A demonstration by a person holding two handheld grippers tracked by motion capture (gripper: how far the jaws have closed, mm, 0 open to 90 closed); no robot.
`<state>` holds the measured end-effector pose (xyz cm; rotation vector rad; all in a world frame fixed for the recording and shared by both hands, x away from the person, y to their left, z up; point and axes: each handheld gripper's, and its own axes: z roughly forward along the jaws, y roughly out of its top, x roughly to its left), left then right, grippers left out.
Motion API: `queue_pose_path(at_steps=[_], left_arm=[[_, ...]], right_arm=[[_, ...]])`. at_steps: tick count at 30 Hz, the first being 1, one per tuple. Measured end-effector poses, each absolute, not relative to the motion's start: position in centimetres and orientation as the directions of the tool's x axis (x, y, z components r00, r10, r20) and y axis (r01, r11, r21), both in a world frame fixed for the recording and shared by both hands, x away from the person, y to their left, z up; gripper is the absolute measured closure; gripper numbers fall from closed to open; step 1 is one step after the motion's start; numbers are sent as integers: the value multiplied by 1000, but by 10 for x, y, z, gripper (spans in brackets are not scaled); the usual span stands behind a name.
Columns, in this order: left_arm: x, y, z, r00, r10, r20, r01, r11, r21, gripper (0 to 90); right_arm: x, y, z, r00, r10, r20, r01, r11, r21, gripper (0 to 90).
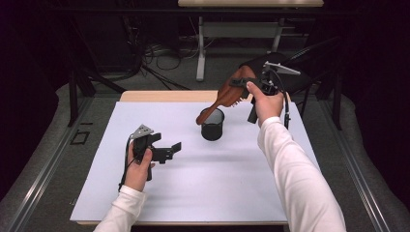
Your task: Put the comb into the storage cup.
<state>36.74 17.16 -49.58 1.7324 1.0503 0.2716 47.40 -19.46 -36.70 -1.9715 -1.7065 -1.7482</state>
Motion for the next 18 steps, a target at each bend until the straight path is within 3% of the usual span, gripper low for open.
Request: queue_pose_path(at_steps=[18], left_arm=[[368,173,-496,587,752,-300,519,-65,852,3]], right_arm=[[485,-196,-368,-149,701,697,642,-468,608,475]])
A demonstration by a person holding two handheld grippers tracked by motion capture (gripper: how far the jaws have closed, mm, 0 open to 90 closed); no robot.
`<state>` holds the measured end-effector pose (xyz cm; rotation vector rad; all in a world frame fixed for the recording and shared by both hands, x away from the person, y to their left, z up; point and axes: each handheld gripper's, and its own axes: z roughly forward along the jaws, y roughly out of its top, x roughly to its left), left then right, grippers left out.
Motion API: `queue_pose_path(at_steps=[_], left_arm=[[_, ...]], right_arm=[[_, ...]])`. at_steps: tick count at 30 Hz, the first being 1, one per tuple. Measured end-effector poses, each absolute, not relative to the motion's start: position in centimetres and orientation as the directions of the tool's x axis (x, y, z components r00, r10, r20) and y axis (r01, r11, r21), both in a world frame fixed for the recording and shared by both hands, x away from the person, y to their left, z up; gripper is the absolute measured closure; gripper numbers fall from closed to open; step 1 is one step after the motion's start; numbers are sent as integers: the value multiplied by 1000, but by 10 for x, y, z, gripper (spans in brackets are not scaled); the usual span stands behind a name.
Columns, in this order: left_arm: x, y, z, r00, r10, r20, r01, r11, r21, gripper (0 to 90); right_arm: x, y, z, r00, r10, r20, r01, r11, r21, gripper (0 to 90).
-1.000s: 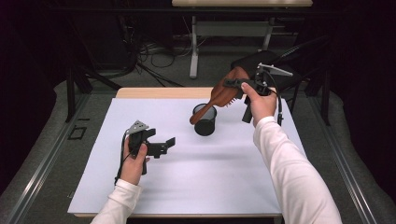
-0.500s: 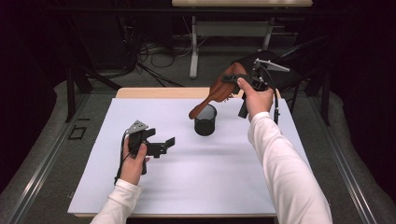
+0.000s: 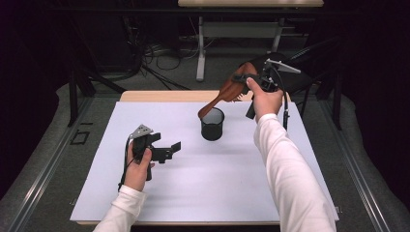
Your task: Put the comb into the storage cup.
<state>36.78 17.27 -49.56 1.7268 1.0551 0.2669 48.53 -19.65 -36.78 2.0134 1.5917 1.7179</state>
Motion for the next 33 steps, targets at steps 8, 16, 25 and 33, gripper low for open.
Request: queue_pose_path(at_steps=[8,16,25,33], left_arm=[[368,173,-496,586,752,-301,521,-65,851,3],[368,173,-496,585,752,-304,523,-63,850,3],[369,173,-497,586,751,-304,523,-64,850,3],[369,173,-497,585,751,-304,524,-64,849,3]], right_arm=[[488,-199,-370,-119,727,676,623,-475,621,475],[491,-199,-373,-100,737,668,611,-485,626,475],[492,-201,-374,-83,747,659,599,-492,632,475],[493,-201,-376,-73,758,648,592,-490,640,475]])
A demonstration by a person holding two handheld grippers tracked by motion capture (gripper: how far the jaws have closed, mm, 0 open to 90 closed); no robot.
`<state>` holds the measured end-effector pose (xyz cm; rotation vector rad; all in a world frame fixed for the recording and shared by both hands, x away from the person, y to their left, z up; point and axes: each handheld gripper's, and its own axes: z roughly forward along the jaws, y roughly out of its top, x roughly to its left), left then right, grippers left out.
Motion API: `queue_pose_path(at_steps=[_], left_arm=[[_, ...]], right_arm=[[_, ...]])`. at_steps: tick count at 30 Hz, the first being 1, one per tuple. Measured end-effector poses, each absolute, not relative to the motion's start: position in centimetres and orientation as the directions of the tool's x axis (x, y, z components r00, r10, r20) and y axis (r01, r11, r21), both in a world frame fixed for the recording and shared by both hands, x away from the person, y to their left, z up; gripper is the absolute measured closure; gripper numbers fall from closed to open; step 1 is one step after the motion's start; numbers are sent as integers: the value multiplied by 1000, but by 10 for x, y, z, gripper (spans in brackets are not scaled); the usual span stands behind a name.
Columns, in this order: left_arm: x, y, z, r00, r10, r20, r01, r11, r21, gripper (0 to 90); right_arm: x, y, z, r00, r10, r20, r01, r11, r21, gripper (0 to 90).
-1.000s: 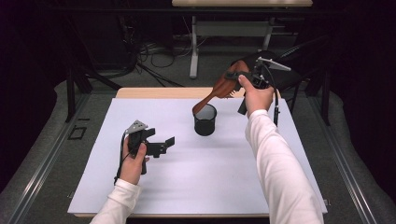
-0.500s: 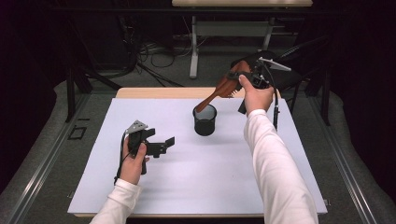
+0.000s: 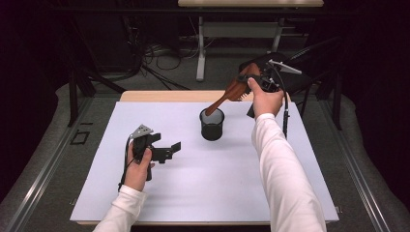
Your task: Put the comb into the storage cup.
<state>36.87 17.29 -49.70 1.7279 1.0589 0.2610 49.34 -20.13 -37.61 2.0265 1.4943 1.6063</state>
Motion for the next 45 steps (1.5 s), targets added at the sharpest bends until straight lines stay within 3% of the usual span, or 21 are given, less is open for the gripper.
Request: queue_pose_path(at_steps=[45], left_arm=[[369,174,-497,585,753,-302,523,-65,850,3]], right_arm=[[498,-192,-411,-43,791,610,617,-460,639,474]])
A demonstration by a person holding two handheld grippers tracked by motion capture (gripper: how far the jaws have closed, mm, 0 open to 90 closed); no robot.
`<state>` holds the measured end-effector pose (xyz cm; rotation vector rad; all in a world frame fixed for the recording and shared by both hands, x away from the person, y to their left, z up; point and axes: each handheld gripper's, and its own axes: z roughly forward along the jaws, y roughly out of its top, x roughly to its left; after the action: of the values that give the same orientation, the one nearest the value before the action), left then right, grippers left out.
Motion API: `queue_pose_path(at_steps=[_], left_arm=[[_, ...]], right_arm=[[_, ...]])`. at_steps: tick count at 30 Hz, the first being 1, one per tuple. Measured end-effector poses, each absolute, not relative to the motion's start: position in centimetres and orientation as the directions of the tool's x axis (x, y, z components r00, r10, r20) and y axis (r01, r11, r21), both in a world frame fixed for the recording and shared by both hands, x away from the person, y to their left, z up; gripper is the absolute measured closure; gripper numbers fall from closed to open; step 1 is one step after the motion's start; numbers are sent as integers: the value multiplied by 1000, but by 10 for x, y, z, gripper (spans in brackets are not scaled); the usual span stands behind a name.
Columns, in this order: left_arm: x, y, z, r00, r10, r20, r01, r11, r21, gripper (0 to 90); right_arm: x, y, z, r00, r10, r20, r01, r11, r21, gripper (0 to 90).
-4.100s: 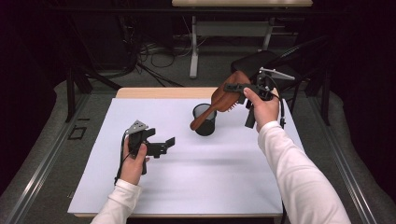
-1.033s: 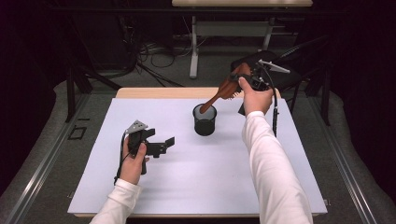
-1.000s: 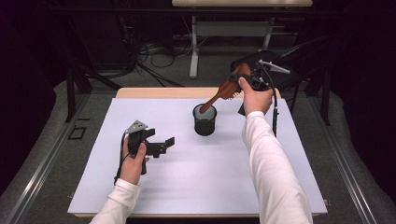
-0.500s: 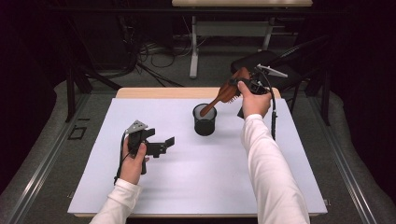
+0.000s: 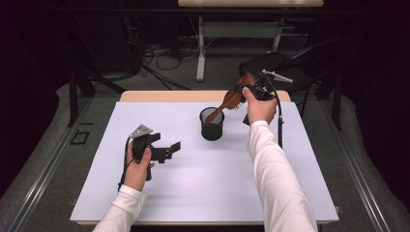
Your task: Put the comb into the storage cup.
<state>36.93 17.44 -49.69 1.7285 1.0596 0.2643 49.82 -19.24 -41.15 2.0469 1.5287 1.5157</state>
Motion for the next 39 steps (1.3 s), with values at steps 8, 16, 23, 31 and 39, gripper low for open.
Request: queue_pose_path(at_steps=[8,16,23,31,39], left_arm=[[369,174,-497,585,752,-303,523,-65,850,3],[369,174,-497,585,752,-304,524,-65,849,3],[370,175,-497,582,753,-305,526,-62,848,3],[370,175,-497,581,754,-306,527,-63,847,3],[370,175,-497,579,755,-308,528,-60,847,3]], right_arm=[[499,-186,-415,-45,800,599,623,-446,642,474],[500,-183,-419,-48,809,586,627,-432,648,474],[500,-182,-424,-46,810,584,631,-430,646,474],[501,-179,-426,-46,814,578,633,-424,648,474],[501,-174,-430,-49,818,573,638,-416,648,474]])
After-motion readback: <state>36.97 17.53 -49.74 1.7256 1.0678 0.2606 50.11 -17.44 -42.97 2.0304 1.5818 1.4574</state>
